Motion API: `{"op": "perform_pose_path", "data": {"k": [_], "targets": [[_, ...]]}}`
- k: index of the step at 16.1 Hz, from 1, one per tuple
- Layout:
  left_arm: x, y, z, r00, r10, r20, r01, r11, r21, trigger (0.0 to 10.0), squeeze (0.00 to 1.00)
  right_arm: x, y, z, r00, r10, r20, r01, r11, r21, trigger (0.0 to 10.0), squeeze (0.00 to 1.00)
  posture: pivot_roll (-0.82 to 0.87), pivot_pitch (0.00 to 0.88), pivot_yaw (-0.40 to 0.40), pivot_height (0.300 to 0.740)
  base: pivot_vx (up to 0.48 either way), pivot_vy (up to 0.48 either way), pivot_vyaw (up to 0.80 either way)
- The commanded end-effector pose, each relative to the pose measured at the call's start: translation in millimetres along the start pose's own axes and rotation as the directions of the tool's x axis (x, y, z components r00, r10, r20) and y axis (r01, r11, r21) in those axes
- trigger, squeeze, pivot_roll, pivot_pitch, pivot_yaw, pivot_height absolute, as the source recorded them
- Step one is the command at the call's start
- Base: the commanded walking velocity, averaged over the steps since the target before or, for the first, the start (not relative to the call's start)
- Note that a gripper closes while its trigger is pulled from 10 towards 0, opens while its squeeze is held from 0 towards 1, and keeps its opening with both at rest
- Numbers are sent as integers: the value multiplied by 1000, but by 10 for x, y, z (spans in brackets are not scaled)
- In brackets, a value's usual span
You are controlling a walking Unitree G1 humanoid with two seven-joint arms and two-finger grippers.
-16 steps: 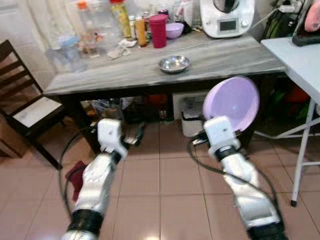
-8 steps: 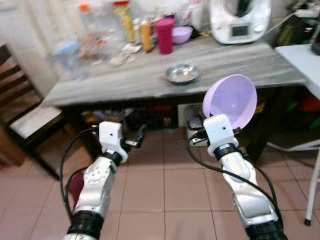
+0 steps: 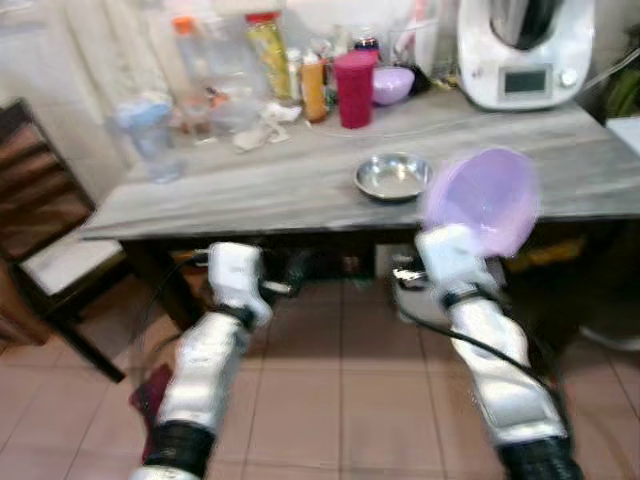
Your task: Setting the table
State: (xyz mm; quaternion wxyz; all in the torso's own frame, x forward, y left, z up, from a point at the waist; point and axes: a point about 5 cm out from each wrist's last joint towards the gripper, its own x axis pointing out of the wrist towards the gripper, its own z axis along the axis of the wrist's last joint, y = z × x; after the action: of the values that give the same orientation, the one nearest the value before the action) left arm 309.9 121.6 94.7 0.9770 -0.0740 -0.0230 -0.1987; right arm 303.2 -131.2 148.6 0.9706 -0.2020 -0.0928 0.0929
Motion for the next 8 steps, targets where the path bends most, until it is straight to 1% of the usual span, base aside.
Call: {"op": "perform_pose_path", "data": {"k": [1, 5, 8], "targets": [[46, -54, 64, 999, -22, 24, 22, 1000, 4, 10000, 0, 7, -73, 9, 1000, -19, 6, 19, 1000, -21, 10000, 0, -269, 0, 122, 740, 480, 0, 0], [49, -78, 72, 999, -33, 26, 33, 999, 0, 10000, 0, 19, -74, 15, 1000, -22, 8, 22, 999, -29, 10000, 0, -267, 0, 118, 740, 480, 0, 0], [39, -88, 68, 999, -37, 25, 37, 999, -1, 10000, 0, 18, -43, 24, 1000, 0, 15, 1, 999, -41, 10000, 0, -267, 0, 118, 740, 480, 0, 0]]}}
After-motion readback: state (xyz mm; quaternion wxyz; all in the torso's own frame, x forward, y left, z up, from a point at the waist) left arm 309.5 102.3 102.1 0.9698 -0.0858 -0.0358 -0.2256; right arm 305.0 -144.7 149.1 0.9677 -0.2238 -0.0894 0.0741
